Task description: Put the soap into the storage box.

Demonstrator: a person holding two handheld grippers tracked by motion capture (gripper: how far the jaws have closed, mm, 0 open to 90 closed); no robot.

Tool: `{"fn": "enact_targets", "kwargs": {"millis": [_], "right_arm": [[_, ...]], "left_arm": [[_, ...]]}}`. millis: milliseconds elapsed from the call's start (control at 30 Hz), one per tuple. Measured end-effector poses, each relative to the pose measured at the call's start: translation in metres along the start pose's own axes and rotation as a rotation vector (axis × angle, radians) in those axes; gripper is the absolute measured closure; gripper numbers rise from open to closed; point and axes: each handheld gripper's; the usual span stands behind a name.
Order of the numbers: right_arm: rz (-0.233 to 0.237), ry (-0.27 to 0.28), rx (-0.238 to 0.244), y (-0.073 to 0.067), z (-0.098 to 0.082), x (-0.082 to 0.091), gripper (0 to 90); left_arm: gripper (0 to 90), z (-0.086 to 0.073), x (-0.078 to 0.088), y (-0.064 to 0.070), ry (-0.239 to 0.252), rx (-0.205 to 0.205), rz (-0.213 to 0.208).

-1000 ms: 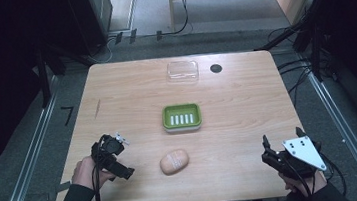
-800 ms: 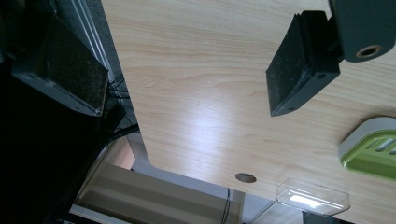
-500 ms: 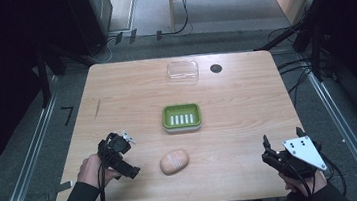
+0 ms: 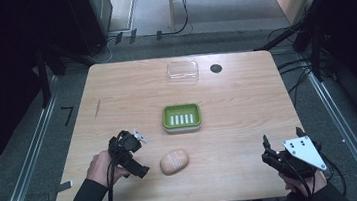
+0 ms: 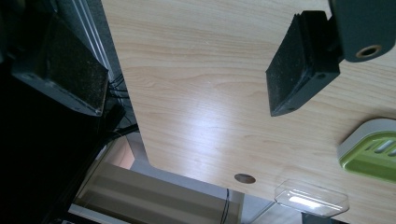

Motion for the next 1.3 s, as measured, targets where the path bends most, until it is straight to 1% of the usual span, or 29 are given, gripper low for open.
{"fn": "enact_targets", "kwargs": {"millis": [167, 267, 467, 500, 533, 600, 633, 700, 733, 800, 867, 967, 1000, 1067, 1100, 1133, 1233, 1300], "right_arm": [[0.0, -0.002, -0.002, 0.0, 0.0, 0.0, 13.6], [0.001, -0.001, -0.001, 0.0, 0.0, 0.0, 13.6], [-0.001, -0.001, -0.002, 0.0, 0.0, 0.0, 13.6], [0.001, -0.002, -0.002, 0.0, 0.0, 0.0, 13.6], [0.0, -0.001, -0.003, 0.0, 0.0, 0.0, 13.6], [0.0, -0.001, -0.002, 0.001, 0.0, 0.0, 13.6], [0.0, -0.001, -0.002, 0.001, 0.0, 0.0, 13.6], [0.0, 0.0, -0.001, 0.001, 0.0, 0.0, 13.6], [-0.001, 0.001, -0.002, 0.001, 0.0, 0.0, 13.6], [-0.001, 0.001, -0.002, 0.001, 0.0, 0.0, 13.6], [-0.002, 0.001, -0.004, 0.001, 0.0, 0.0, 13.6], [0.0, 0.0, 0.0, 0.001, 0.0, 0.0, 13.6], [0.0, 0.0, 0.0, 0.001, 0.0, 0.0, 13.6], [0.0, 0.001, -0.002, 0.001, 0.0, 0.0, 13.6], [0.0, 0.001, -0.002, 0.001, 0.0, 0.0, 13.6], [-0.001, 0.001, -0.001, 0.001, 0.0, 0.0, 13.6], [0.001, -0.002, -0.002, 0.0, 0.0, 0.0, 13.6], [0.001, -0.002, 0.002, 0.0, 0.0, 0.0, 13.6]], "left_arm": [[0.0, 0.005, 0.0, 0.001, 0.004, -0.014, 0.0], [0.0, 0.01, -0.002, 0.002, 0.013, -0.028, -0.007], [0.0, 0.02, -0.004, 0.006, 0.023, -0.067, -0.013], [0.0, 0.022, -0.004, 0.007, 0.022, -0.076, -0.012], [0.0, 0.026, -0.005, 0.009, 0.024, -0.094, -0.016], [0.0, 0.028, -0.005, 0.01, 0.028, -0.094, -0.019], [0.0, 0.03, -0.006, 0.011, 0.025, -0.107, -0.018], [0.0, 0.034, -0.006, 0.013, 0.029, -0.111, -0.025], [0.0, 0.036, -0.007, 0.013, 0.029, -0.123, -0.029], [0.0, 0.04, -0.007, 0.016, 0.032, -0.129, -0.033], [0.0, 0.045, -0.01, 0.019, 0.03, -0.145, -0.041], [0.0, 0.048, -0.012, 0.021, 0.025, -0.153, -0.04], [0.0, 0.051, -0.014, 0.022, 0.021, -0.161, -0.047], [0.0, 0.052, -0.015, 0.024, 0.02, -0.163, -0.048], [0.0, 0.053, -0.015, 0.025, 0.018, -0.171, -0.047], [0.0, 0.054, -0.016, 0.027, 0.021, -0.166, -0.053], [0.0, 0.059, -0.021, 0.033, 0.01, -0.179, -0.064], [0.0, 0.06, -0.021, 0.034, 0.015, -0.178, -0.062]]}}
Point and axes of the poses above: each handheld gripper's, and its own axes: x roughly backward along the jaws, z roughly out of its top, y roughly to its right, and after that the axes turned 5 degrees about z, right-handed
